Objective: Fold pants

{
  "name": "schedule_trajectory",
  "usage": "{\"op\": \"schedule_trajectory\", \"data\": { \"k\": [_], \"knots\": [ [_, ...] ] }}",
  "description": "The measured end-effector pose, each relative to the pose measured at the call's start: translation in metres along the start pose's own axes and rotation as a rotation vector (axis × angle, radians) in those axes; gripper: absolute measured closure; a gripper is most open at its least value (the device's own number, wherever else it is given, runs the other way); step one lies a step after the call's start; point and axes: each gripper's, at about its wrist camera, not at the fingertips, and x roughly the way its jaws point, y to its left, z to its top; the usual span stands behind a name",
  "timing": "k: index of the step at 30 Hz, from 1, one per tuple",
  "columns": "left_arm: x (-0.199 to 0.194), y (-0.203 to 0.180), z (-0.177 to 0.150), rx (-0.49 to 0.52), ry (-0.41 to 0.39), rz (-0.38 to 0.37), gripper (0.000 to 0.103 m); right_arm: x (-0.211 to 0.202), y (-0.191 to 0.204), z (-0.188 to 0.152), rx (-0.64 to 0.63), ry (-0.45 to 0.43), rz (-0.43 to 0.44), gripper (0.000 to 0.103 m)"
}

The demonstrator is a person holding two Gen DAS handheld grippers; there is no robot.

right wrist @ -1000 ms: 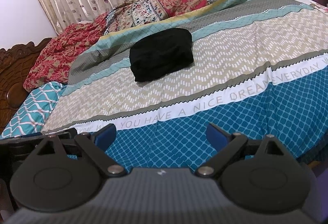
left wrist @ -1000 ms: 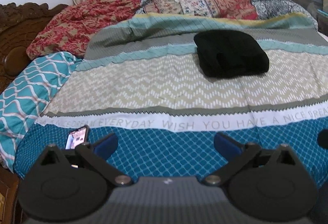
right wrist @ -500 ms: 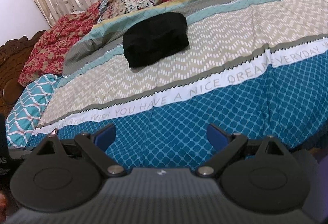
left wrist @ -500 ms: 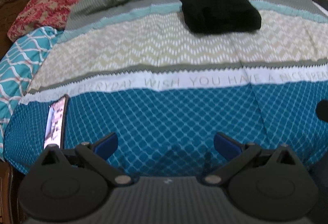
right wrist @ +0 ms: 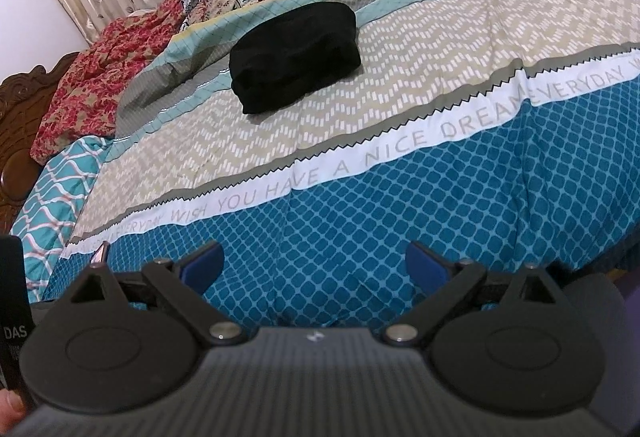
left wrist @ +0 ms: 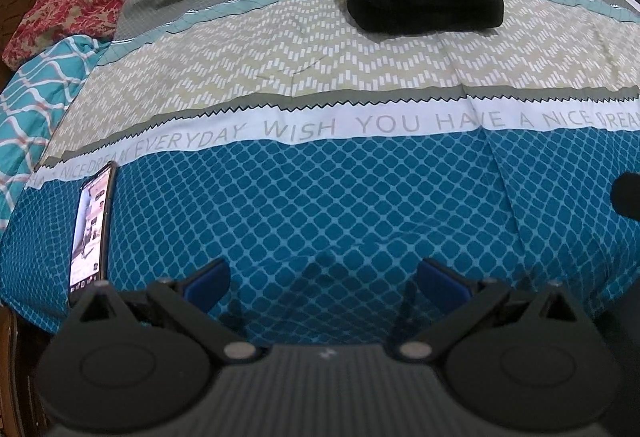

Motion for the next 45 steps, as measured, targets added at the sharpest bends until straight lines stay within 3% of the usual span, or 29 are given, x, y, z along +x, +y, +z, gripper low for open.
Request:
{"op": "schedule_trajectory", "data": {
  "k": [45],
  "knots": [
    [0.0095,0.0082,-0.0044,0.002,0.003,0.083,0.000,0.0005,-0.0030,-0.0006,0.002,0.007,0.004,0.004]
  ]
}}
